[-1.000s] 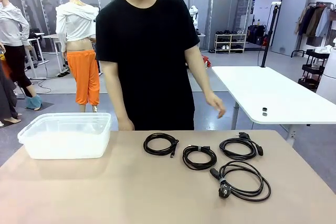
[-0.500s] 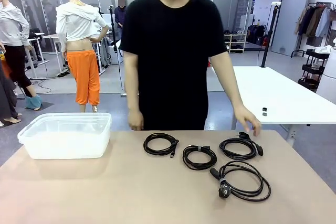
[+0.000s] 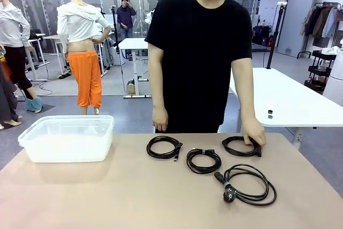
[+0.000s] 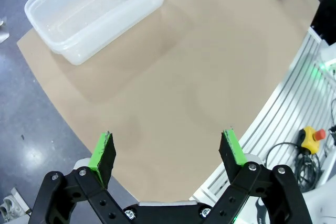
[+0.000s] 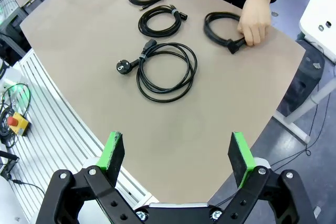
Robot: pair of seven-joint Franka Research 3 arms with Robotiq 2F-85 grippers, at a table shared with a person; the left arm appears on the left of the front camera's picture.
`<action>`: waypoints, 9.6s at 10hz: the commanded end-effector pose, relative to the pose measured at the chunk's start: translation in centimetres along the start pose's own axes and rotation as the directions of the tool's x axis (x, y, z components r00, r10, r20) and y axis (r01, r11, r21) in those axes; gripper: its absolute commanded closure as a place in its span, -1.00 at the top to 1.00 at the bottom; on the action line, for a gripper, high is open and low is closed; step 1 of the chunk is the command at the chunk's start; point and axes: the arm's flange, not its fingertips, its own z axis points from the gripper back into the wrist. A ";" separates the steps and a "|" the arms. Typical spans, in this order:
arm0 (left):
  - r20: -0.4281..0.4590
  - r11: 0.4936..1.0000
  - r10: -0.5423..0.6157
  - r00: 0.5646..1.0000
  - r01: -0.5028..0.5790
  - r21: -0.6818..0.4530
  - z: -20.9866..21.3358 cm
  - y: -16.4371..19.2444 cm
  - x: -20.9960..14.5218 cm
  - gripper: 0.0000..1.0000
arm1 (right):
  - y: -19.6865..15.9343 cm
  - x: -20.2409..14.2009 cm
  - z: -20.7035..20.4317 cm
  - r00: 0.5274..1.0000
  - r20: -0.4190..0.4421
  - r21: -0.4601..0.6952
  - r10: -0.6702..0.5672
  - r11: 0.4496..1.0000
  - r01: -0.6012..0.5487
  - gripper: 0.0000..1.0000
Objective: Organize and store the cables.
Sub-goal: Place the Power Cable into the Organizing box.
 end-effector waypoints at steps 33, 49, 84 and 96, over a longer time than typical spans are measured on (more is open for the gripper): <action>-0.006 1.000 -0.015 1.000 0.015 -0.011 0.1 -0.1 -0.2 1.00 | 12.7 17.8 -24.1 0.778 -0.580 -0.212 -0.239 0.967 0.139 1.00; -0.006 1.000 -0.015 1.000 0.015 -0.011 0.1 -0.1 -0.2 1.00 | 11.7 8.5 -44.1 0.586 -0.535 -0.562 -0.609 0.774 0.291 1.00; -0.006 1.000 -0.015 1.000 0.015 -0.011 0.1 -0.1 -0.2 1.00 | 28.4 18.4 -51.2 0.724 -0.503 -0.497 -0.472 0.844 0.204 -0.63; -0.006 1.000 -0.015 1.000 0.015 -0.011 0.1 -0.1 -0.2 1.00 | 37.6 20.5 -58.6 0.673 -0.596 -0.470 -0.437 0.870 0.149 0.81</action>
